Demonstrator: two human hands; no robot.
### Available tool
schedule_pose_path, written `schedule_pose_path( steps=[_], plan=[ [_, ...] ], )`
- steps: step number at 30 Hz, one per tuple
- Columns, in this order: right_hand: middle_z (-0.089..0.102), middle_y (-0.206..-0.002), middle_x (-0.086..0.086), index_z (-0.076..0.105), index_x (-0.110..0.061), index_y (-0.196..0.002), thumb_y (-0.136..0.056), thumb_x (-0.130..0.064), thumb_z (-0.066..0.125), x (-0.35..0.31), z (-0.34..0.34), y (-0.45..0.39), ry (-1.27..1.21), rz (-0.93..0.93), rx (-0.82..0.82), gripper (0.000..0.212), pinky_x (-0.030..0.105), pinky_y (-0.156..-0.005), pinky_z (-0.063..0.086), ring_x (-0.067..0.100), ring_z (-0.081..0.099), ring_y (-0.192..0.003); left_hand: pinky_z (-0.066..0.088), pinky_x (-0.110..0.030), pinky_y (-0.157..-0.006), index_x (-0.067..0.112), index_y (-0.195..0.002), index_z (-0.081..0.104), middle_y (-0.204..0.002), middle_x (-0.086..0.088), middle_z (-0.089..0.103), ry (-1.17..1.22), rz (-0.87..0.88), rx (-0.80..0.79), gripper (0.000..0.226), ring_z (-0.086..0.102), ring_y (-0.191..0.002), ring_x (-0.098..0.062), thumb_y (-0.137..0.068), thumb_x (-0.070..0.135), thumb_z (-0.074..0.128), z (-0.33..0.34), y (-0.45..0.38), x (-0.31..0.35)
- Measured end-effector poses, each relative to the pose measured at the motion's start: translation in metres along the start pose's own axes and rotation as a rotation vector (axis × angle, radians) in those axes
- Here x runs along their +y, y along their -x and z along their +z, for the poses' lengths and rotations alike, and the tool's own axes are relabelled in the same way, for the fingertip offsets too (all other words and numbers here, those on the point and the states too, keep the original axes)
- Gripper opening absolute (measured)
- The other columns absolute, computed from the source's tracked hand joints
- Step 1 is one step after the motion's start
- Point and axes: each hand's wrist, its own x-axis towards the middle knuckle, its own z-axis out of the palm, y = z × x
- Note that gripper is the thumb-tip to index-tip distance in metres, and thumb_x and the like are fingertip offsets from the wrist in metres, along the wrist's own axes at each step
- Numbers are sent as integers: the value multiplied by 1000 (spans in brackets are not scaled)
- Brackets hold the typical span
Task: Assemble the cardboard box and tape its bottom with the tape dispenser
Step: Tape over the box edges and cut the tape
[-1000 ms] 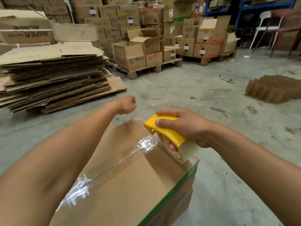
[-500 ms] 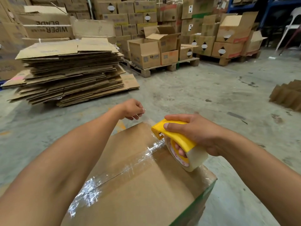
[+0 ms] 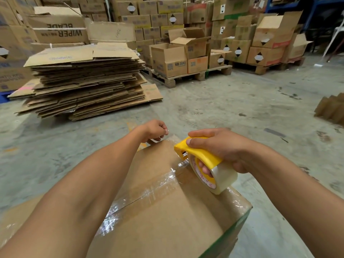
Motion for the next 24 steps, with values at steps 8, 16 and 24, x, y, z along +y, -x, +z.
schedule_pose_path(
  steps=[8,16,24],
  plan=[
    [59,-55,17,53,-23,-135,-94,-22,65,-1,-8,4,36,8,-8,42,22,-41,49,23,54,-38,36,-27,-57,19,-92,56,-81,-4,48,41,2,-11,11,41,-64,-18,-98,16,47,6,-3,0],
    [64,-50,10,57,-26,-132,-91,-20,69,1,-5,4,9,17,5,43,26,-41,49,24,57,-37,34,-24,-59,19,-90,56,-79,-5,49,-11,-40,-26,13,43,-66,-19,-99,24,48,13,-11,-4],
    [64,-49,10,57,-25,-132,-91,-20,70,2,-4,5,8,6,16,44,27,-41,50,25,56,-38,43,-28,-63,15,-98,58,-87,-10,59,32,-115,-17,19,56,-71,-24,-92,28,46,20,-9,-6]
  ],
)
